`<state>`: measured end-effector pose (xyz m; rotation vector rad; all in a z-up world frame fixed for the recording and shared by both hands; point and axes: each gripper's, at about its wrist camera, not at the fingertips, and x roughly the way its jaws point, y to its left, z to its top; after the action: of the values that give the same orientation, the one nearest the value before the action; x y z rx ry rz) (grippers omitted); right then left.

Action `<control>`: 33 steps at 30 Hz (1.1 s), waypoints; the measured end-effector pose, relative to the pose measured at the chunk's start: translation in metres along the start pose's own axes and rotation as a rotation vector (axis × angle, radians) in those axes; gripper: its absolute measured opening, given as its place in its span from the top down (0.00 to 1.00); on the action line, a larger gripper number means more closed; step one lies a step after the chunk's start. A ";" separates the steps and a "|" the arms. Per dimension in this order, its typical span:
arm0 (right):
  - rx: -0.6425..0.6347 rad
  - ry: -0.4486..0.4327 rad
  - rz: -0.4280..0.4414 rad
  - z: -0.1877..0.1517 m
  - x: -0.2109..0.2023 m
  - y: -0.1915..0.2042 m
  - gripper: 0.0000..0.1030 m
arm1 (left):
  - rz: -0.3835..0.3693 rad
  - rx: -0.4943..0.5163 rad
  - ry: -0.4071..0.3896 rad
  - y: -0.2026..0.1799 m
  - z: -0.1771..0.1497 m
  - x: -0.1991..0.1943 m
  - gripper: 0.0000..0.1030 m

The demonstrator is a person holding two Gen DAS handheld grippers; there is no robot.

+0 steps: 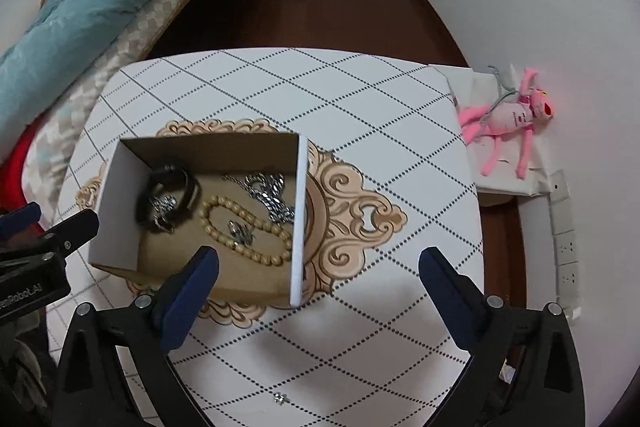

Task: Organize jewelry
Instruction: 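Lift both tools back from the box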

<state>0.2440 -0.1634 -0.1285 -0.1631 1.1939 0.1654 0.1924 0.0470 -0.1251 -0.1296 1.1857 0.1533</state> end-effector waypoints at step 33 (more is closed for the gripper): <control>0.098 -0.297 0.007 -0.056 -0.157 -0.026 0.01 | -0.026 0.045 -0.281 -0.019 -0.045 -0.149 0.00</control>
<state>0.1429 -0.2071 -0.0014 -0.0458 0.9044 0.1318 0.1005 0.0127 -0.0032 -0.0809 0.9063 0.1180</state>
